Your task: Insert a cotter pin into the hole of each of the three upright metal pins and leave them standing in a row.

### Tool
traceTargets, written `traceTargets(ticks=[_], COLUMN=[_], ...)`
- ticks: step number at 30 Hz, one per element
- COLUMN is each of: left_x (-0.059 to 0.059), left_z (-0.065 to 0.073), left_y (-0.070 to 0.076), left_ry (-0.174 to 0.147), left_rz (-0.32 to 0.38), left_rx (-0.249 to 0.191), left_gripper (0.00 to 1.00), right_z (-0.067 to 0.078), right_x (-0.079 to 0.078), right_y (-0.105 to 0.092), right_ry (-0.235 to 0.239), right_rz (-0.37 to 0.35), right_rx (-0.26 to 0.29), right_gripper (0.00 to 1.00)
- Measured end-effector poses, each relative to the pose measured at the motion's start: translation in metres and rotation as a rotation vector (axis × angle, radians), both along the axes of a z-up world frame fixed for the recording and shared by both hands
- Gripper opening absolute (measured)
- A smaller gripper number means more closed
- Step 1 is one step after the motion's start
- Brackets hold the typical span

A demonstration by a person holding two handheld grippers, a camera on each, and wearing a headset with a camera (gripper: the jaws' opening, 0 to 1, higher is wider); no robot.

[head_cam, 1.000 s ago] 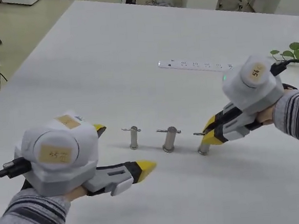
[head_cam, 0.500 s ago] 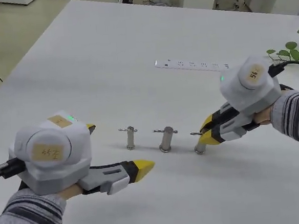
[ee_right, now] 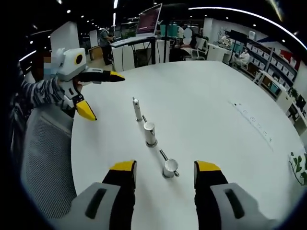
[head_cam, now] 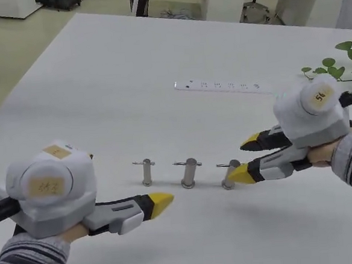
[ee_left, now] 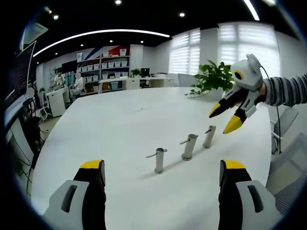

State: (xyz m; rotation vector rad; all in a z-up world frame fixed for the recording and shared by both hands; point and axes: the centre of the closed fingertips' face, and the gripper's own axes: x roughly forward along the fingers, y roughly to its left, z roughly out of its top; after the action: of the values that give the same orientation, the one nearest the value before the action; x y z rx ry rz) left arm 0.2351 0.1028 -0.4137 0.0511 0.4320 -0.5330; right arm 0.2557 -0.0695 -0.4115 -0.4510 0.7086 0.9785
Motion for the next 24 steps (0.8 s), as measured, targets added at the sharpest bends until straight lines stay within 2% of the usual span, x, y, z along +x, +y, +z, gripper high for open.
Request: traceTargets(ticks=[3,8,11,13,14,18,22,24], left_x=[0.001,0.001,0.002,0.001,0.001,0.0,0.001,0.002], left_z=[0.0,0.001,0.001,0.003,0.003,0.002,0.0,-0.003], left_y=[0.001,0.002,0.003,0.001,0.001,0.004,0.004,0.005], left_ry=[-0.003,-0.005,-0.011,-0.021,-0.022,-0.017,-0.013,-0.008], left_rz=[0.004,0.01,0.018,0.014,0.018,0.026,0.031,0.035], left_rx=[0.002,0.0,0.009,0.013,0.021,0.019,0.016,0.019], left_gripper=[0.99,0.99,0.97,0.95,0.95,0.95,0.96,0.99], right_z=[0.01,0.019,0.027,0.032,0.035,0.031,0.033,0.031], right_x=[-0.003,-0.01,-0.01,-0.011,-0.011,-0.015,-0.015,-0.02], right_y=[0.0,-0.003,-0.002,0.001,0.003,-0.001,-0.004,-0.005], right_ry=[-0.032,-0.049,-0.078,-0.078,-0.098,-0.138,-0.187,-0.2], right_rz=[-0.052,-0.139,-0.204,-0.254,-0.266,-0.287,-0.369,-0.38], right_rx=[0.059,0.132,0.208,0.283,0.317,0.306,0.376,0.381], right_gripper=[0.51,0.58,0.63,0.66,0.68,0.72,0.79,0.82])
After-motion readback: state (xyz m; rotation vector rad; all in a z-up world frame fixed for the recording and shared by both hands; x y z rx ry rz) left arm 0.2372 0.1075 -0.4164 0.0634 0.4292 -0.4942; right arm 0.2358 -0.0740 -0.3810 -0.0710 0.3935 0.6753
